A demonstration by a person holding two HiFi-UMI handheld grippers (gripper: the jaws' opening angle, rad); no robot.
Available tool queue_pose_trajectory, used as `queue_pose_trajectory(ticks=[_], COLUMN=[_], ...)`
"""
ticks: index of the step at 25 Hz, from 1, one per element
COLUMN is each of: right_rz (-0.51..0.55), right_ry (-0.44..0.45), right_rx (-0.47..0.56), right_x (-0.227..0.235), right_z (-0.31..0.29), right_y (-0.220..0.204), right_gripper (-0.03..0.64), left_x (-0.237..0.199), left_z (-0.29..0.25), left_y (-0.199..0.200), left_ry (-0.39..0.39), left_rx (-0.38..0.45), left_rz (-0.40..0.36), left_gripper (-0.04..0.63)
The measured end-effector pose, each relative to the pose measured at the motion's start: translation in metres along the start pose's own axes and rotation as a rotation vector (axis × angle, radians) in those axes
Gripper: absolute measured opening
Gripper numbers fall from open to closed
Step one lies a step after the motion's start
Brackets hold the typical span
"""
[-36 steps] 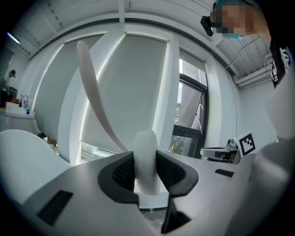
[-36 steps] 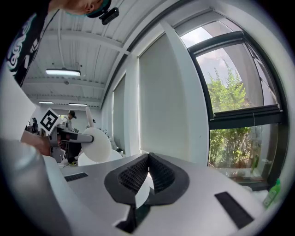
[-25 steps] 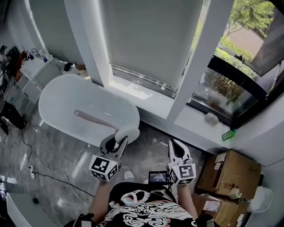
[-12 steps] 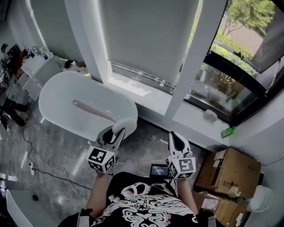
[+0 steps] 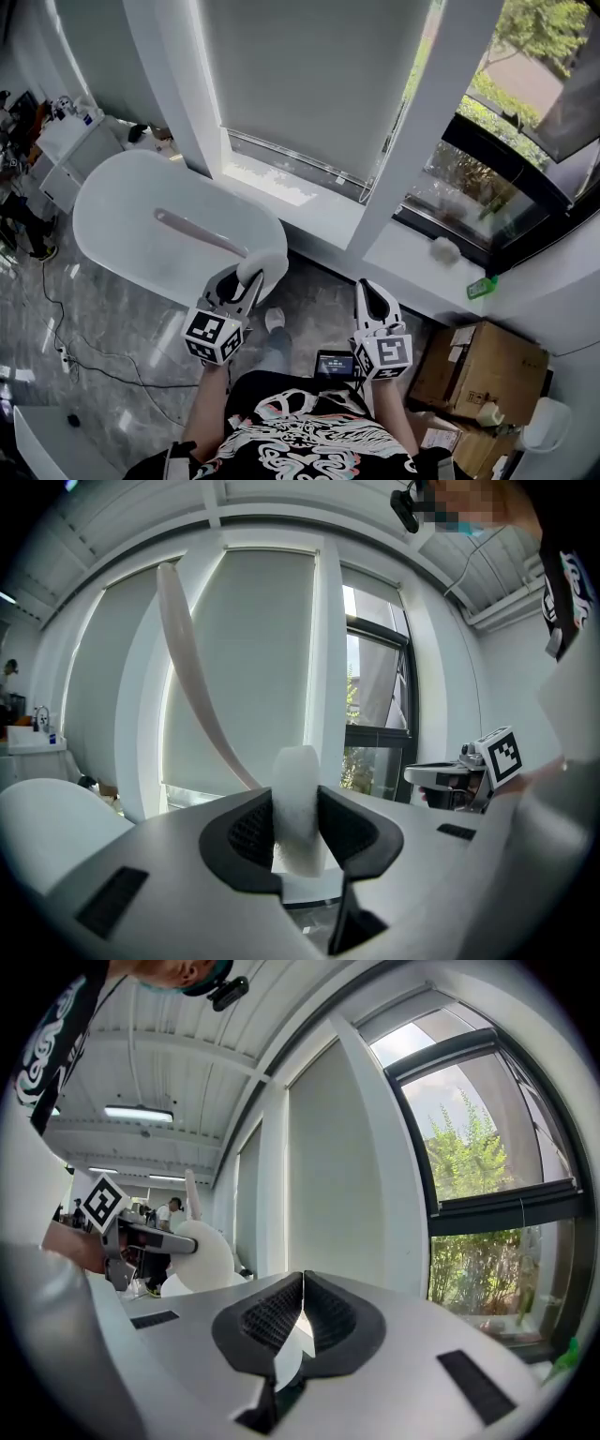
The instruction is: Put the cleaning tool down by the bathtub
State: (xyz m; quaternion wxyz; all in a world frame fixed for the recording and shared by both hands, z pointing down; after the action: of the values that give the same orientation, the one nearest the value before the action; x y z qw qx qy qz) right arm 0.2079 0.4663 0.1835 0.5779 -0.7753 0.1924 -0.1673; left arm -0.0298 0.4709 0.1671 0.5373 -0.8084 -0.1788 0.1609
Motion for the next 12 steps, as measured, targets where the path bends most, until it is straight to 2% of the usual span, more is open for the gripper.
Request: queue_pose_trajectory(ticks=[12], right_rz=[0.006], right_ry=[-0.055], right_rx=[-0.035], right_x=[0.033], right_z=[-0.143], right_y=[0.043], right_gripper=[0.028], left_x=[-0.114], left_z=[-0.111], left_y=[0.053], left_ry=[-0.068], left_rx=[0.016], left_rz=[0.006], left_gripper=[0.120])
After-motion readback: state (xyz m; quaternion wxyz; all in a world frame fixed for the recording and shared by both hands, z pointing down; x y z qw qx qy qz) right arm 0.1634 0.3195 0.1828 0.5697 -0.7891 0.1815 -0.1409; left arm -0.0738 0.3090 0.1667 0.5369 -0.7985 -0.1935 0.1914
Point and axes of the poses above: the fingertips, and each gripper's own axes: z backward along the fingers, x to its right, y out of its top, the point moved 3 cm from there along z, backward along the fingers, and after that the axes turned 10 degrees about -x, right-handed, at the moved point
